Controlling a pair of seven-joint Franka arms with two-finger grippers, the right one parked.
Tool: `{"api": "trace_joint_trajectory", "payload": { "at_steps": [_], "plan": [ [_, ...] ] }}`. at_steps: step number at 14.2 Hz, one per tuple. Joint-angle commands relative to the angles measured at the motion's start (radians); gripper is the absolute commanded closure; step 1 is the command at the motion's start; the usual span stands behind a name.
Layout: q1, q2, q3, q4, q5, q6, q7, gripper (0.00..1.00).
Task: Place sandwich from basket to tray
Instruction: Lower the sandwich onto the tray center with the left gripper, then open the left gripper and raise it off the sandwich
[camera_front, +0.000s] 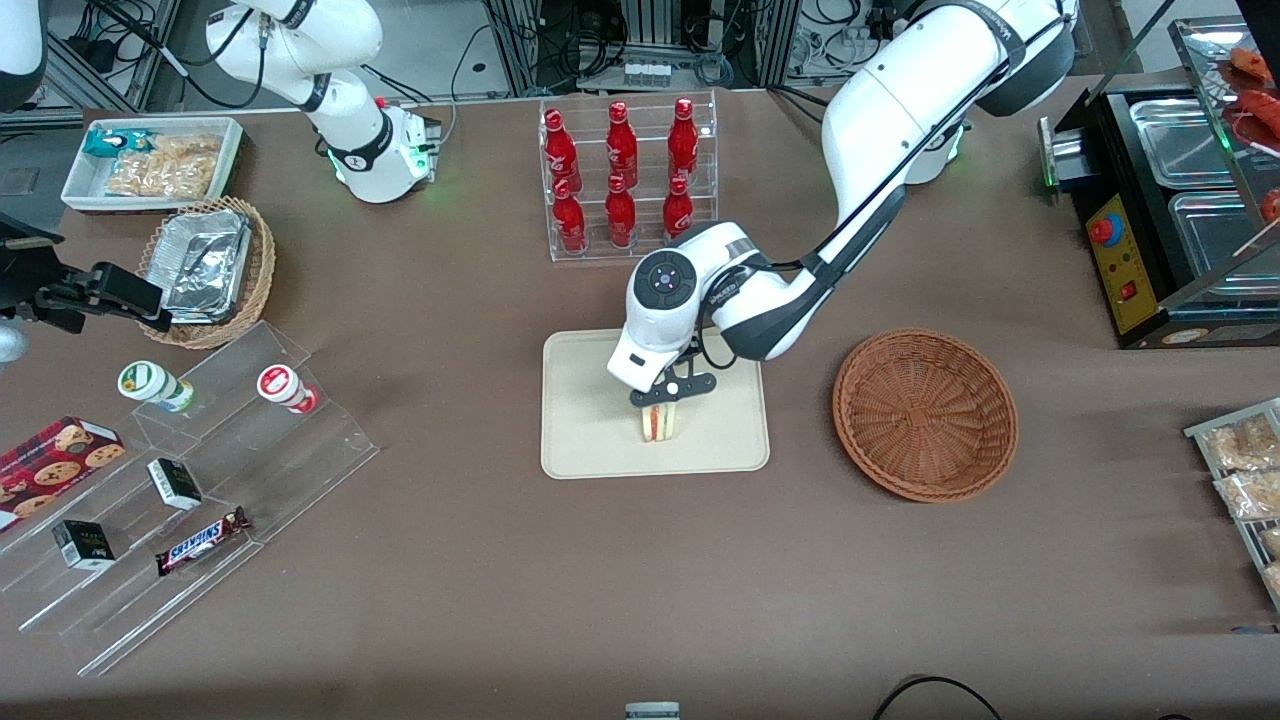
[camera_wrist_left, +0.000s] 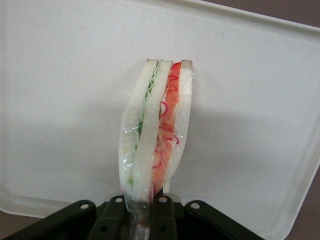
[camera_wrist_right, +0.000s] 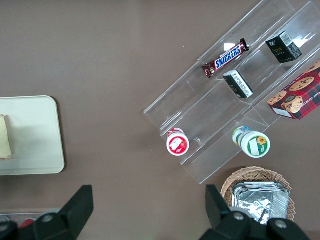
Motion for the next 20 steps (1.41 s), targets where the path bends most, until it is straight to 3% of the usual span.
{"api": "trace_joint_trajectory", "payload": {
  "at_steps": [1, 11, 20],
  "plan": [
    [-0.004, 0.010, -0.001, 0.025, 0.008, 0.001, -0.010, 0.00],
    [0.033, -0.137, 0.001, 0.051, 0.007, -0.108, -0.013, 0.00],
    [0.204, -0.272, -0.004, 0.047, -0.026, -0.346, -0.005, 0.00]
  ]
}}
